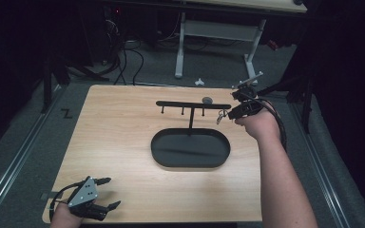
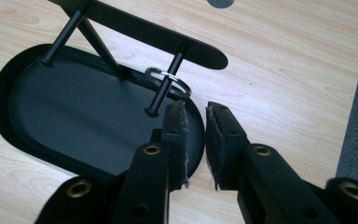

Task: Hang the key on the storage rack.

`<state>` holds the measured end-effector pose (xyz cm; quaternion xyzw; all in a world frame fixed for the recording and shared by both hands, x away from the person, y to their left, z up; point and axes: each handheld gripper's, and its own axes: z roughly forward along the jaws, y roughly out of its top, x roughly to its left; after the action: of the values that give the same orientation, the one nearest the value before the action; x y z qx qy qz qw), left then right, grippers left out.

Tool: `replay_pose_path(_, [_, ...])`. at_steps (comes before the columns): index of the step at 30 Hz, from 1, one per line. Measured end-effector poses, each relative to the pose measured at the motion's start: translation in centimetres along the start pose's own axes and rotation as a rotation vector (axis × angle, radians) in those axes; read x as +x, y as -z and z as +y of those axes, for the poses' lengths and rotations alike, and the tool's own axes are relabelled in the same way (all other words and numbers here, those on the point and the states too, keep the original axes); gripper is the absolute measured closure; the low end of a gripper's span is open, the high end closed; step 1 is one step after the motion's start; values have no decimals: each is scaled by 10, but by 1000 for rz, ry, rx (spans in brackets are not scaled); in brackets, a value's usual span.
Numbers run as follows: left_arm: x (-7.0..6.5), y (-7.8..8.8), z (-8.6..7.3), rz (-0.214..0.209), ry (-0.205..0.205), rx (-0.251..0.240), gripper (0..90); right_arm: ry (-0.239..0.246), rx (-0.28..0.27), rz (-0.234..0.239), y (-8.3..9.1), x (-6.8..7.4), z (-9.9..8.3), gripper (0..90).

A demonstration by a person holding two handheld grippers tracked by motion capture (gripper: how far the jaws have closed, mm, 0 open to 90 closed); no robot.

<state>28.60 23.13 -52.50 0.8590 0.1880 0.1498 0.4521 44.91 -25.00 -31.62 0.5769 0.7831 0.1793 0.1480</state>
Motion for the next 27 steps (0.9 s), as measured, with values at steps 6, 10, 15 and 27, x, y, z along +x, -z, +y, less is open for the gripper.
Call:
replay_pose_path(6, [0,-2,1,-3,-3,4,154,-13,-4,-1,0,-3,-10,685])
replay_pose_path(10, [0,-3,2,-4,-7,5,154,-12,-13,4,-3,-2,-22,622])
replay_pose_path(15, [-1,-3,1,-3,-5,8,154,-13,-20,8,-11,-3,-35,549])
replay_pose_path(27, [-2,0,-2,5,0,13,154,-8,-109,42,-37,1,-78,411])
